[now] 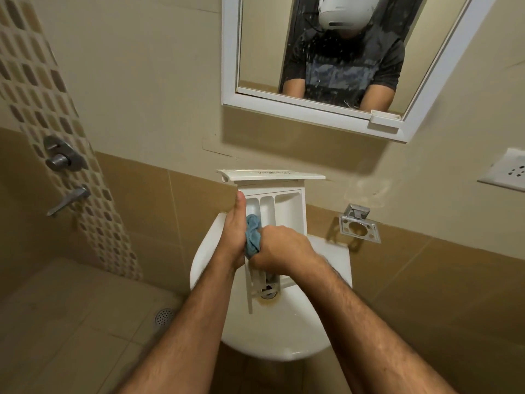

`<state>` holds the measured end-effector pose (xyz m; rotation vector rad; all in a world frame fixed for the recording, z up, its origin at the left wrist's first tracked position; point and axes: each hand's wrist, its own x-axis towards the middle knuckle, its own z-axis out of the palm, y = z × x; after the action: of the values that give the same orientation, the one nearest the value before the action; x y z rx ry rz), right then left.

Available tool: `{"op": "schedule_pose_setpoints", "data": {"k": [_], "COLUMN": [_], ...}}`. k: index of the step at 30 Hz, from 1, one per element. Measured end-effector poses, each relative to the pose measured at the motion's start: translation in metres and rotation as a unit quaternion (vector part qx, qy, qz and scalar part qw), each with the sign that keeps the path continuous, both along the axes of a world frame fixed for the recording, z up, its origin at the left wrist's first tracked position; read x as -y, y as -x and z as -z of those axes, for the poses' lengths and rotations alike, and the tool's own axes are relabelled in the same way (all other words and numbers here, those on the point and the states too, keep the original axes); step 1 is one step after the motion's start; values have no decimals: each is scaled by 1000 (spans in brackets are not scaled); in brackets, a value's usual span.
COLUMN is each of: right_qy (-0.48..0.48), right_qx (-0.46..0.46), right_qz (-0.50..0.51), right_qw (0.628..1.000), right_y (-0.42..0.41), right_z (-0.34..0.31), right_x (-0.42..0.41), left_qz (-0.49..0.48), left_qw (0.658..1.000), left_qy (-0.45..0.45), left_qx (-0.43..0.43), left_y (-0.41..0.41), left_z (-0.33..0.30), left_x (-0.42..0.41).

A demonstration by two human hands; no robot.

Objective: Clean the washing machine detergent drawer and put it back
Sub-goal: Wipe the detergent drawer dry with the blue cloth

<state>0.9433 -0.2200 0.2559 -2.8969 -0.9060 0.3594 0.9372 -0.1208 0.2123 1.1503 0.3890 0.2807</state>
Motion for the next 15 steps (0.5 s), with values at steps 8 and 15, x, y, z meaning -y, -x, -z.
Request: {"op": "schedule_pose_setpoints", "data": {"k": [8, 15], "right_qy": [29, -134], "right_qx": [17, 93], "right_qz": [-27, -28], "right_qw": [999, 986], "right_y": [3, 29], "right_z": [13, 51], "right_x": [8, 29], "left_qz": [-31, -55], "left_qw": [999, 997], "left_qy": [-2, 45], "left_qx": [-26, -34], "left_y": [-7, -11], "left_z": [5, -13], "left_x": [3, -8]}}
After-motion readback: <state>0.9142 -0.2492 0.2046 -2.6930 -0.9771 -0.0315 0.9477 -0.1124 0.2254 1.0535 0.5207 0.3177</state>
